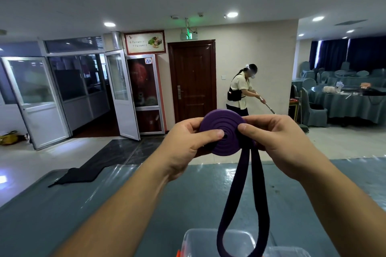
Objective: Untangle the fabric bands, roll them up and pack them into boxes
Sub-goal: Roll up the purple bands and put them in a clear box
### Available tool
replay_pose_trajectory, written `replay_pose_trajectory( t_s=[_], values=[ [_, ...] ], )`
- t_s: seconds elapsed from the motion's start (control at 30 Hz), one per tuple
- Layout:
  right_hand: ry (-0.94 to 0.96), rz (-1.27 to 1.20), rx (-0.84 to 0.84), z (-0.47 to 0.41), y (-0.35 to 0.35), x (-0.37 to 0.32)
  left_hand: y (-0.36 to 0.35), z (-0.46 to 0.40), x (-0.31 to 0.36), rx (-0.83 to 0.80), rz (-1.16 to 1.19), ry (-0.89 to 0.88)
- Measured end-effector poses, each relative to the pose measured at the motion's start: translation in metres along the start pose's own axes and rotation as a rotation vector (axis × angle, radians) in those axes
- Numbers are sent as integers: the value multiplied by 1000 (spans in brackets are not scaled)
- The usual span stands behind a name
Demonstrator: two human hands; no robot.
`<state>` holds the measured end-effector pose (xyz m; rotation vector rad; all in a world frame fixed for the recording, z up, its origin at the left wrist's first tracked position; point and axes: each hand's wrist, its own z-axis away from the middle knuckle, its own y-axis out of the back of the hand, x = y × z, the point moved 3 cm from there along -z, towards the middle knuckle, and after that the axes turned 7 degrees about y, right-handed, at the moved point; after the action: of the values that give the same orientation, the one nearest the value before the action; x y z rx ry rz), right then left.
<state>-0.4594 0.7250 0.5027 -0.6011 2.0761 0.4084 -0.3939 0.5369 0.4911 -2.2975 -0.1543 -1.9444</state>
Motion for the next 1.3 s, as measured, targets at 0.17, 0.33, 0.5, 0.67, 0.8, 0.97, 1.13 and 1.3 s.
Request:
replay_pose_trajectory(
  t_s=[0.17, 0.33, 0.5, 0.67, 0.8, 0.97, 1.13, 1.3],
  values=[
    [20, -96, 52, 0, -3, 1, 3, 0, 9, 7, 2, 2],
    [-14, -103, 73, 7, -3, 11, -4, 1, -1, 61, 209, 1],
    [-9, -152, 110, 8, -5, 11, -14, 2, -13, 87, 296, -18],
    [0, -81, 60, 5, 1, 6, -7, 0, -3, 40, 110, 44],
    [7, -109, 74, 5, 0, 4, -2, 2, 8, 18, 8, 10],
    [42, -186, 124, 10, -7, 6, -11, 4, 1, 59, 273, -15],
    [40, -86, 66, 14, -3, 2, -10, 7, -3, 28, 153, 49],
    [17, -129, 58, 14, -5, 3, -2, 8, 9, 7, 1, 21]
  ],
)
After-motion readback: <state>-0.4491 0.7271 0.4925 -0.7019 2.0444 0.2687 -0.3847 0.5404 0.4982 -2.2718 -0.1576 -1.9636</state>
